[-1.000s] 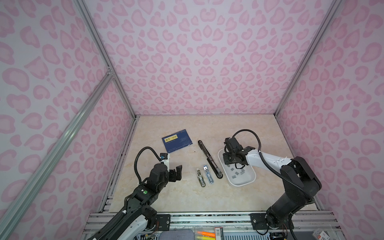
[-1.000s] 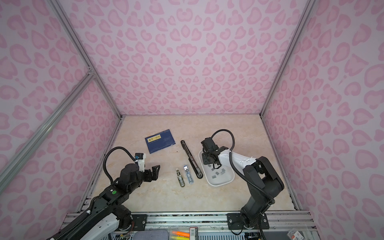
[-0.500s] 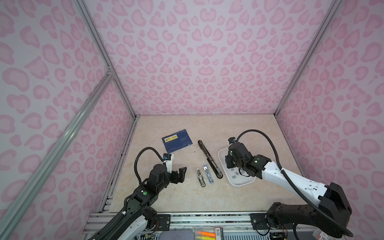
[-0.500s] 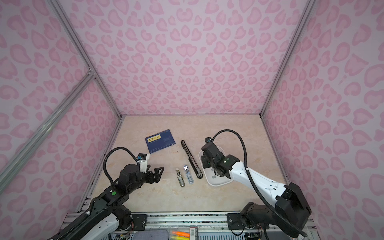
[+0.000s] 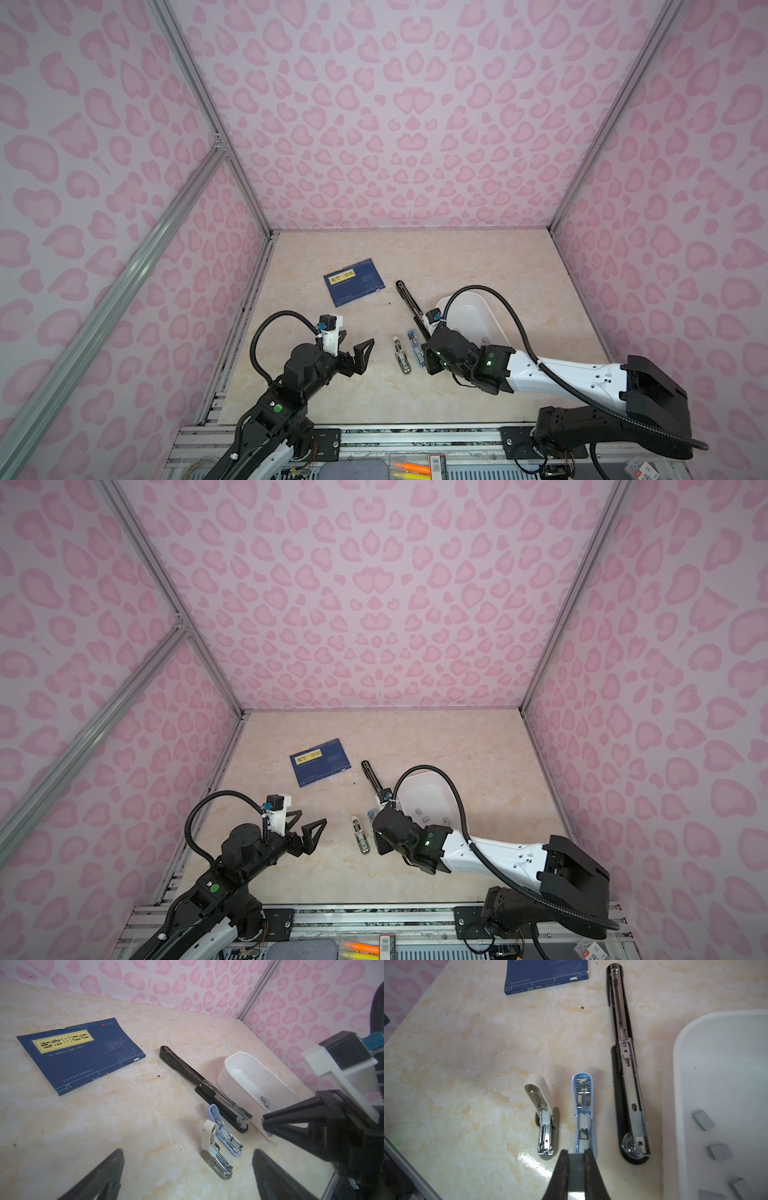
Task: Load the staples into the stapler
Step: 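Lift the staple block and carry it to the white-and-silver stapler, then lower the staple block into the white-and-silver stapler's channel with the right gripper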
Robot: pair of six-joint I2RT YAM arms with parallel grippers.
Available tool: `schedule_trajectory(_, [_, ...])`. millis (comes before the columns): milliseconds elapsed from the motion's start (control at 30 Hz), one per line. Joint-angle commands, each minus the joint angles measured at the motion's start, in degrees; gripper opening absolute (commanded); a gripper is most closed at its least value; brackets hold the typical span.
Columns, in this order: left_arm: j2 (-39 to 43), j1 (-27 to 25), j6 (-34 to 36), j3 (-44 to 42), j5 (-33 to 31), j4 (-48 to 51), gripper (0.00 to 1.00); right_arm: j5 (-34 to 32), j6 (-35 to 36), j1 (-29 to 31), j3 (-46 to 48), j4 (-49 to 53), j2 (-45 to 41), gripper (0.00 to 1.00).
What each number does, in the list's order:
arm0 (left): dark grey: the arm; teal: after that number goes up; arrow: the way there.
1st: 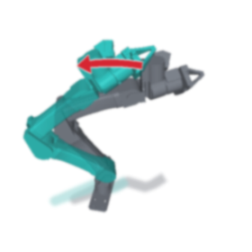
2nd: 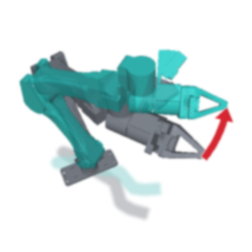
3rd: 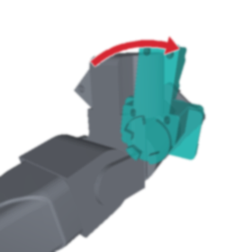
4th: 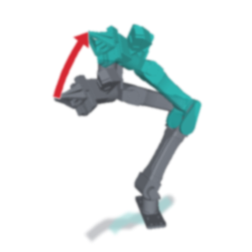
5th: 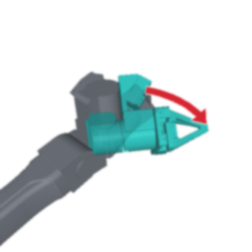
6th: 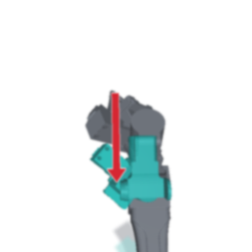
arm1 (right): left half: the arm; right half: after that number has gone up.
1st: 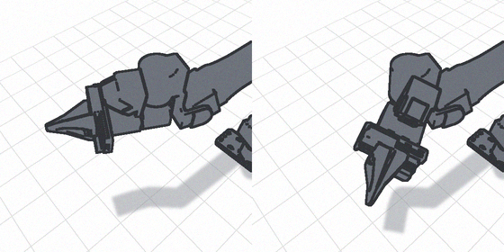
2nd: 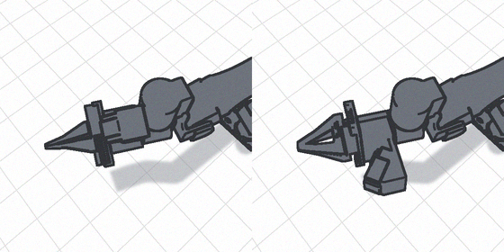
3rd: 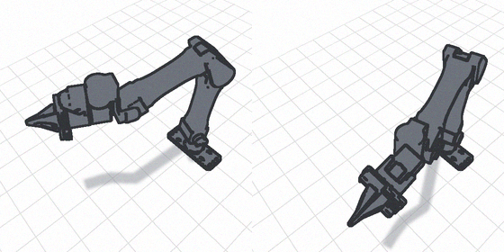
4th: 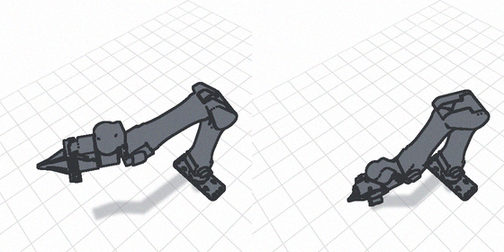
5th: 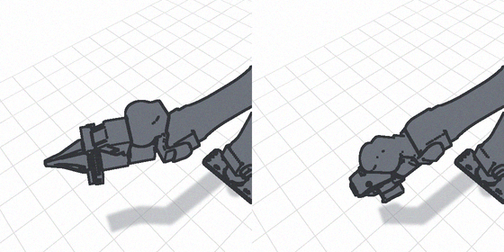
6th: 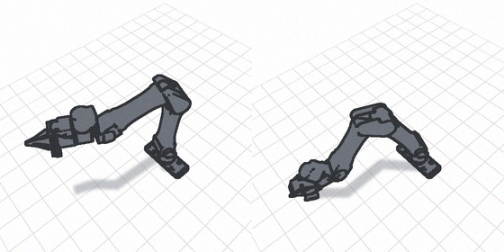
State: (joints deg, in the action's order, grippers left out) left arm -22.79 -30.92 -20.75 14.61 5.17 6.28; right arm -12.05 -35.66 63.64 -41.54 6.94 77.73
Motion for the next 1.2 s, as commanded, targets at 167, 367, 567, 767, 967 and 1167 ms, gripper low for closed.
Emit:
schedule_trajectory(167, [1.2, 0.0, 0.4, -0.3, -1.5, -1.3, 0.97, -3.2, -3.1, 5.6, -5.2, -3.3, 9.6, 0.07])
schedule_trajectory(367, [4.7, -0.1, 0.2, -1.1, -2.3, -0.4, 0.97, -4.1, -3.8, 6.2, -6.1, -3.2, 12.0, 0.07])
schedule_trajectory(567, [6.2, 0.0, -0.1, -1.4, -2.3, 0.2, 0.97, -4.3, -5.0, 6.4, -7.7, -3.4, 15.4, 0.05])
schedule_trajectory(767, [6.8, -0.1, -0.3, -1.5, -2.2, 0.3, 0.97, -6.3, -5.5, 6.8, -9.4, -1.9, 18.0, 0.05])
schedule_trajectory(967, [6.6, -0.1, -0.3, -1.6, -2.4, 0.2, 0.97, -8.3, -5.6, 6.8, -10.0, -0.3, 18.9, 0.05])
schedule_trajectory(1167, [6.6, -0.1, -0.3, -1.6, -2.6, 0.1, 0.97, -9.0, -6.1, 6.8, -10.6, 1.1, 20.0, 0.05])
